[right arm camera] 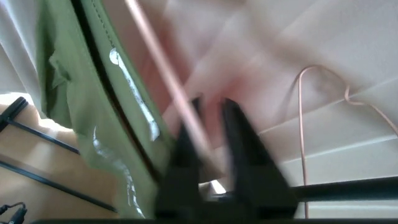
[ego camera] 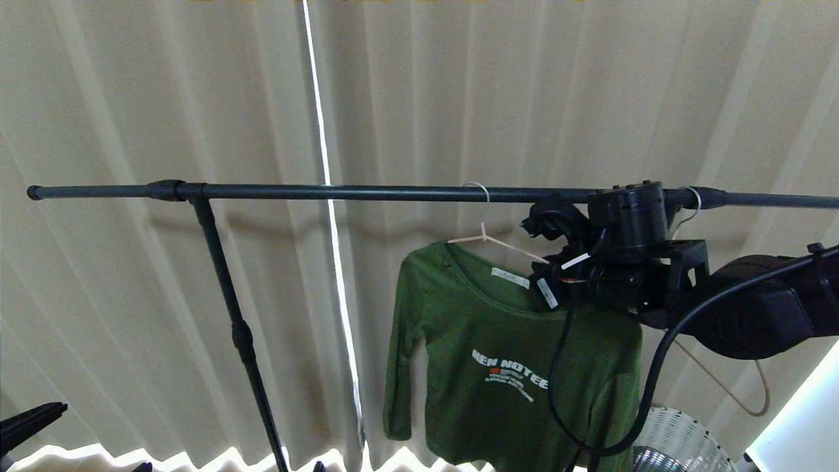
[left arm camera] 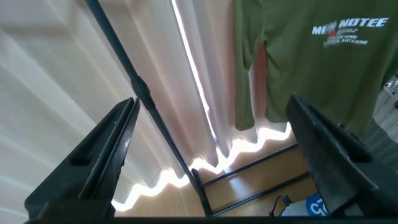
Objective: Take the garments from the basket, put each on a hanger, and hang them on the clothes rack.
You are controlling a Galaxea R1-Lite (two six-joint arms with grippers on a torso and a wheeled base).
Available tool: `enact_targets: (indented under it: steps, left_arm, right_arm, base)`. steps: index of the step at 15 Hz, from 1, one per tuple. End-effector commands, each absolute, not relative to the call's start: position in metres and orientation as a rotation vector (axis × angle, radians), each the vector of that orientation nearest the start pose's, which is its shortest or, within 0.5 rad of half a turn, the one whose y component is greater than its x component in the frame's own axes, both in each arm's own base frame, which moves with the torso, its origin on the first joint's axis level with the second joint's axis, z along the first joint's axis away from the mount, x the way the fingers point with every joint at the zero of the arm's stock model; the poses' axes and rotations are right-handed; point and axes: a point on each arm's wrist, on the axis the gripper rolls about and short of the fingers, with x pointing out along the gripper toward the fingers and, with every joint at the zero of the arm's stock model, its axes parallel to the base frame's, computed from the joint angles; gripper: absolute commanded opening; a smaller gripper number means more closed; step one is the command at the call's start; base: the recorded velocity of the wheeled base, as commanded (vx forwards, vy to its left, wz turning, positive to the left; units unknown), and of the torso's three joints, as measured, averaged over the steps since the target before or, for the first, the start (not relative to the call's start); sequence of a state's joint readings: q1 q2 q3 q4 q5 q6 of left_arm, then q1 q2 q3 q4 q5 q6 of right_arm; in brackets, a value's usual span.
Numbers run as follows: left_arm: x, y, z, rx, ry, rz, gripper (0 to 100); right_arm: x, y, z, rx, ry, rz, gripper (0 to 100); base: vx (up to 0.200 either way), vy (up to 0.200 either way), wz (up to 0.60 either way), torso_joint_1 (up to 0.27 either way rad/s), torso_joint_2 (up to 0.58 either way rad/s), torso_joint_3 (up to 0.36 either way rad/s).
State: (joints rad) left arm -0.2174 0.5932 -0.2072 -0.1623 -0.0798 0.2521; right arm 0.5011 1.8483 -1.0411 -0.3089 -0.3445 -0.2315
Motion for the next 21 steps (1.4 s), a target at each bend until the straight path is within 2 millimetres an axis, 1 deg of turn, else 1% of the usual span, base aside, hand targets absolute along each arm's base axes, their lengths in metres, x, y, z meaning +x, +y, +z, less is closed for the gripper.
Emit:
enact_targets:
  steps: [1, 2, 3, 5, 7, 9, 12, 13, 15, 17, 18, 19, 20, 21]
  left_arm:
    - [0.04, -0.011, 0.149, 0.264, 0.186, -0.323, 100]
    - [0.04, -0.011, 0.149, 0.264, 0.186, -0.323, 100]
    - [0.04, -0.011, 0.149, 0.264, 0.186, -0.323, 100]
    - [0.04, -0.011, 0.149, 0.264, 0.186, -0.323, 100]
    - [0.04, -0.011, 0.149, 0.264, 0.184, -0.323, 100]
    - [0.04, -0.011, 0.149, 0.264, 0.184, -0.323, 100]
    - [0.04, -0.011, 0.149, 0.264, 0.184, -0.323, 100]
    - [0.04, -0.011, 0.149, 0.266, 0.186, -0.323, 100]
    - [0.04, -0.011, 0.149, 0.266, 0.186, -0.323, 100]
    - [0.04, -0.011, 0.149, 0.264, 0.186, -0.323, 100]
    - [0.04, -0.011, 0.149, 0.264, 0.184, -0.323, 100]
    - [0.04, -0.011, 0.149, 0.264, 0.184, -0.324, 100]
    - [0.04, -0.011, 0.15, 0.264, 0.183, -0.323, 100]
    - [0.04, -0.011, 0.149, 0.264, 0.183, -0.323, 100]
  right_arm:
    - [0.306, 0.16, 0.164, -0.432, 0.442, 0.209, 100]
    - [0.306, 0.16, 0.163, -0.43, 0.44, 0.21, 100]
    - [0.301, 0.158, 0.16, -0.43, 0.449, 0.218, 100]
    - [0.288, 0.162, 0.16, -0.436, 0.452, 0.254, 100]
    - [0.28, 0.162, 0.159, -0.431, 0.447, 0.28, 100]
    - [0.275, 0.165, 0.158, -0.404, 0.397, 0.332, 100]
    - [0.269, 0.162, 0.149, -0.381, 0.345, 0.344, 100]
    - [0.269, 0.162, 0.149, -0.372, 0.329, 0.35, 100]
    - [0.262, 0.159, 0.156, -0.35, 0.281, 0.372, 100]
    - [0.248, 0.15, 0.169, -0.334, 0.244, 0.376, 100]
    - [0.237, 0.143, 0.176, -0.324, 0.221, 0.376, 100]
    - [0.229, 0.136, 0.18, -0.319, 0.21, 0.369, 100]
    - [0.223, 0.127, 0.183, -0.312, 0.203, 0.349, 100]
    - [0.219, 0.113, 0.182, -0.305, 0.213, 0.31, 100]
  base:
    - [0.0, 0.0, 0.0, 0.0, 0.0, 0.0]
    - [0.0, 0.0, 0.0, 0.0, 0.0, 0.0]
    - [0.0, 0.0, 0.0, 0.0, 0.0, 0.0]
    - [0.0, 0.0, 0.0, 0.0, 0.0, 0.0]
    - [0.0, 0.0, 0.0, 0.0, 0.0, 0.0]
    - [0.0, 0.0, 0.0, 0.0, 0.0, 0.0]
    - [0.0, 0.0, 0.0, 0.0, 0.0, 0.0]
    - [0.0, 0.0, 0.0, 0.0, 0.0, 0.0]
    - [0.0, 0.0, 0.0, 0.0, 0.0, 0.0]
    - [0.0, 0.0, 0.0, 0.0, 0.0, 0.0]
    - [0.0, 0.0, 0.0, 0.0, 0.0, 0.0]
    - [0.0, 0.0, 0.0, 0.0, 0.0, 0.0]
    - [0.0, 0.0, 0.0, 0.0, 0.0, 0.0]
    - [0.0, 0.0, 0.0, 0.0, 0.0, 0.0]
